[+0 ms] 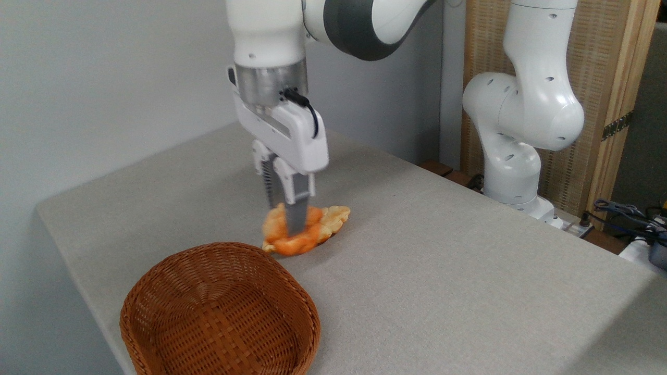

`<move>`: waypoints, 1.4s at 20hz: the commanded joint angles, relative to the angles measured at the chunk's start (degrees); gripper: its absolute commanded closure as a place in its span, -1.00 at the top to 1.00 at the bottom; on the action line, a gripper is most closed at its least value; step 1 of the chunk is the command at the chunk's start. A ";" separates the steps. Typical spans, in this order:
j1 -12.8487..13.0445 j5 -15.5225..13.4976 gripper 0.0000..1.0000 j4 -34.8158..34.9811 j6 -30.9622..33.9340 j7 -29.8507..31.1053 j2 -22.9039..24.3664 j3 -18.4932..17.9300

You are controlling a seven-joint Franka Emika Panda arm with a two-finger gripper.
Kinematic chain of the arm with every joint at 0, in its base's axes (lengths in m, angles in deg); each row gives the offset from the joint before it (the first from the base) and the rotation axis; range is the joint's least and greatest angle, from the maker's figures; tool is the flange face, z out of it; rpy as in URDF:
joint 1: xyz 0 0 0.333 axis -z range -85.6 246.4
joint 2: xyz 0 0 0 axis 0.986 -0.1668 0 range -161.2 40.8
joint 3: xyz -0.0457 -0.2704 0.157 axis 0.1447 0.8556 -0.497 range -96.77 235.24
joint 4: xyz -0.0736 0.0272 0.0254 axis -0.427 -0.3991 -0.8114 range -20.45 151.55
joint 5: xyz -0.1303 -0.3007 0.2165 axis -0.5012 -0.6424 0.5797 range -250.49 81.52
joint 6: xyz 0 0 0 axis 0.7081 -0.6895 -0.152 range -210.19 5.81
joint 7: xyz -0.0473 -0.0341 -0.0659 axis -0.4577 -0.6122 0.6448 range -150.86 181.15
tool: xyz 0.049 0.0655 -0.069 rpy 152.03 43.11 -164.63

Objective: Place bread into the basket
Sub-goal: 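Carry the orange roll over the wicker basket and lower it inside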

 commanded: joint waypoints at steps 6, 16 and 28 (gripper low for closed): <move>0.21 -3.82 0.35 -0.53 -15.85 2.67 -5.77 -0.60; 0.56 -3.29 1.00 -0.44 -18.25 6.82 -10.09 0.01; 0.65 -3.29 1.00 -0.44 -17.89 6.81 -9.83 0.01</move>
